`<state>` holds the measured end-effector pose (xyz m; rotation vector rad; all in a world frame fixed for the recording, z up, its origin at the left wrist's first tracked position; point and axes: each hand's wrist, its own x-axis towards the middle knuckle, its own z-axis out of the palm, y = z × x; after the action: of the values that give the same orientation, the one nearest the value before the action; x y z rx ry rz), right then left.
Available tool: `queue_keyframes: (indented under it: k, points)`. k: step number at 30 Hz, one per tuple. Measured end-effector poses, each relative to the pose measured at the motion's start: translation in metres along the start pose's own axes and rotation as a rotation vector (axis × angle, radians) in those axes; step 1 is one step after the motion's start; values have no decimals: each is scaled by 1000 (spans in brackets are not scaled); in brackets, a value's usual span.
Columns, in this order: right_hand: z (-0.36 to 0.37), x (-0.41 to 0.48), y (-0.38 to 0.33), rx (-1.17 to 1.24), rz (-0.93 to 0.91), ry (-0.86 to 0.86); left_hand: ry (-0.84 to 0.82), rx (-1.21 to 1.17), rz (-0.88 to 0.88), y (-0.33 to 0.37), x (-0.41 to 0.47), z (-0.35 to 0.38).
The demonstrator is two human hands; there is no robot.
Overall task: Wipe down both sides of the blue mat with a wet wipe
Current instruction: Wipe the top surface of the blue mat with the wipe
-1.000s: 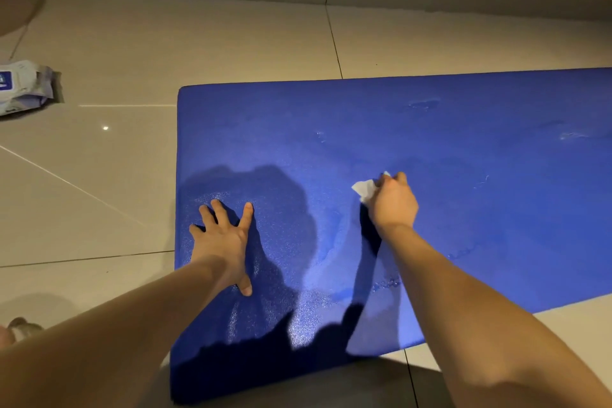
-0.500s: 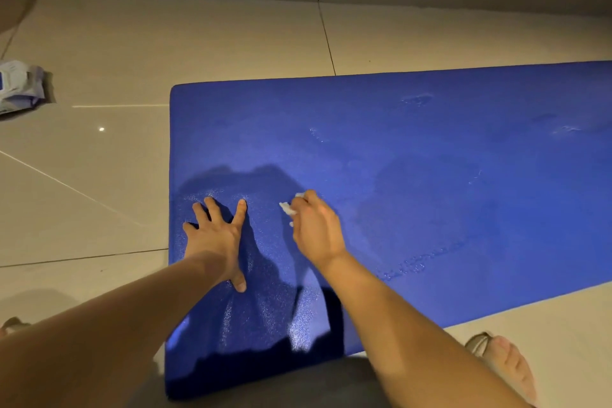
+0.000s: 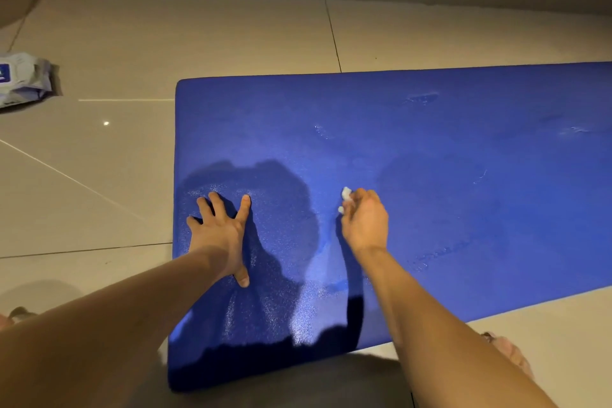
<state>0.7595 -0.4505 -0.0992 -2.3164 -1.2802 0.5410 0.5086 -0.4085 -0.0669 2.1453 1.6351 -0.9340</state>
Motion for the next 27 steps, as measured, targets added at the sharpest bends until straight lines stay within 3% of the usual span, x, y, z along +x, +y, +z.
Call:
queue_keyframes:
  k: [10,22,24,27]
  points:
    - [32,-67,-45,-89,-367,-177,11,4,-17,1,-3,-2]
    - [-38,11,51,-207,168,41,9,-7,-17,1,-4,-3]
    - [-32,6,46,-172,187,73,13,-4,-19,1,-4,-3]
    - [-12,-20,19,-105,73,63,20,-1,-20,1,-4,-3]
